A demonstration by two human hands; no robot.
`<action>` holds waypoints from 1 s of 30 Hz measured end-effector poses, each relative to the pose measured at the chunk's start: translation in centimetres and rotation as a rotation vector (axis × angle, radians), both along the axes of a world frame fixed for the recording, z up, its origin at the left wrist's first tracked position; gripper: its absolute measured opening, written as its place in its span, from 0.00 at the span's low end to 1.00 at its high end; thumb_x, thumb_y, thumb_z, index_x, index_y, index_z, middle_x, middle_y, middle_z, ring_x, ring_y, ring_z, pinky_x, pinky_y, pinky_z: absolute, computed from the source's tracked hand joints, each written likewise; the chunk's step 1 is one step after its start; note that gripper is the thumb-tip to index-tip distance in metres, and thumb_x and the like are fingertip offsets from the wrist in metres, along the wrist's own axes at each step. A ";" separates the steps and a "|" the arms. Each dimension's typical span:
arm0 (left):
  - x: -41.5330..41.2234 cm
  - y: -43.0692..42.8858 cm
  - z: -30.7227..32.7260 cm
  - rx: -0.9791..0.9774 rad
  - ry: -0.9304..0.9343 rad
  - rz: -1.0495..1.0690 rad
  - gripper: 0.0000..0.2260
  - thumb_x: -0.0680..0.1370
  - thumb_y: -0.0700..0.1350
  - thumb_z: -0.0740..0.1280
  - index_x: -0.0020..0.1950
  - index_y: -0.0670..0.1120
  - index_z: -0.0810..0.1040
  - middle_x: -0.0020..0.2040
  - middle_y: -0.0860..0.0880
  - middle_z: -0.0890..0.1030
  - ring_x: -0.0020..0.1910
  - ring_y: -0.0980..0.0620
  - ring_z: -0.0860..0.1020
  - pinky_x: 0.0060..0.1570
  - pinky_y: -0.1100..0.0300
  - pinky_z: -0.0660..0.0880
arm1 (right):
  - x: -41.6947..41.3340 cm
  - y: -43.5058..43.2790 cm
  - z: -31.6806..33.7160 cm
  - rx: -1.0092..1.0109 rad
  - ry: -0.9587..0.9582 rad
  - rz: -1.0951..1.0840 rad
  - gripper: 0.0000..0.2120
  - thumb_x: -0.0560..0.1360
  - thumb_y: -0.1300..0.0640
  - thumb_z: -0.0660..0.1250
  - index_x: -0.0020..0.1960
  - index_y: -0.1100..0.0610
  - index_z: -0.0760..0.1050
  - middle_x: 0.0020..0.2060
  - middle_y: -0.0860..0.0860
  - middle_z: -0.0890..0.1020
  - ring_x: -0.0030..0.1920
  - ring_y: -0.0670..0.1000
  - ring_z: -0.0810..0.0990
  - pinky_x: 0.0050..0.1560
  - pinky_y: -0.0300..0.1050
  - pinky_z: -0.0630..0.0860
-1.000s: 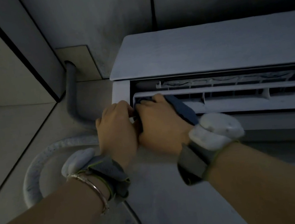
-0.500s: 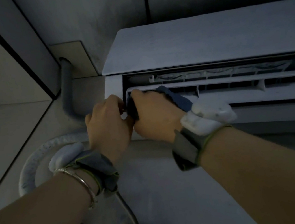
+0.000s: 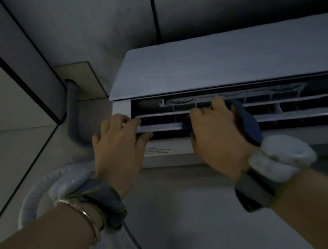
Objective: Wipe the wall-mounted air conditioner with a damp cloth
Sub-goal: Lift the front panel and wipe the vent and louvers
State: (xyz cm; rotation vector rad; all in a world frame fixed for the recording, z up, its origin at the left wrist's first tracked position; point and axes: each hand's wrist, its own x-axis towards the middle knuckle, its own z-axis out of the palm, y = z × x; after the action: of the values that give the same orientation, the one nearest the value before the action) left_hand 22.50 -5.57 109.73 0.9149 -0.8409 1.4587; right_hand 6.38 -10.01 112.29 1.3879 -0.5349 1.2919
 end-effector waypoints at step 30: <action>-0.4 -0.2 -0.2 0.033 0.084 0.240 0.13 0.71 0.45 0.64 0.48 0.39 0.83 0.52 0.33 0.77 0.53 0.31 0.73 0.49 0.39 0.69 | -6.2 -2.4 -0.1 -0.047 -0.040 0.167 0.24 0.71 0.41 0.53 0.56 0.56 0.73 0.54 0.55 0.80 0.55 0.58 0.75 0.54 0.52 0.71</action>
State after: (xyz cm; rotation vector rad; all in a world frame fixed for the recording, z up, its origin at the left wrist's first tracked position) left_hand 22.12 -5.78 109.49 1.1249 -0.7134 1.6033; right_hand 0.18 -12.42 112.22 1.3940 -0.4195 1.4600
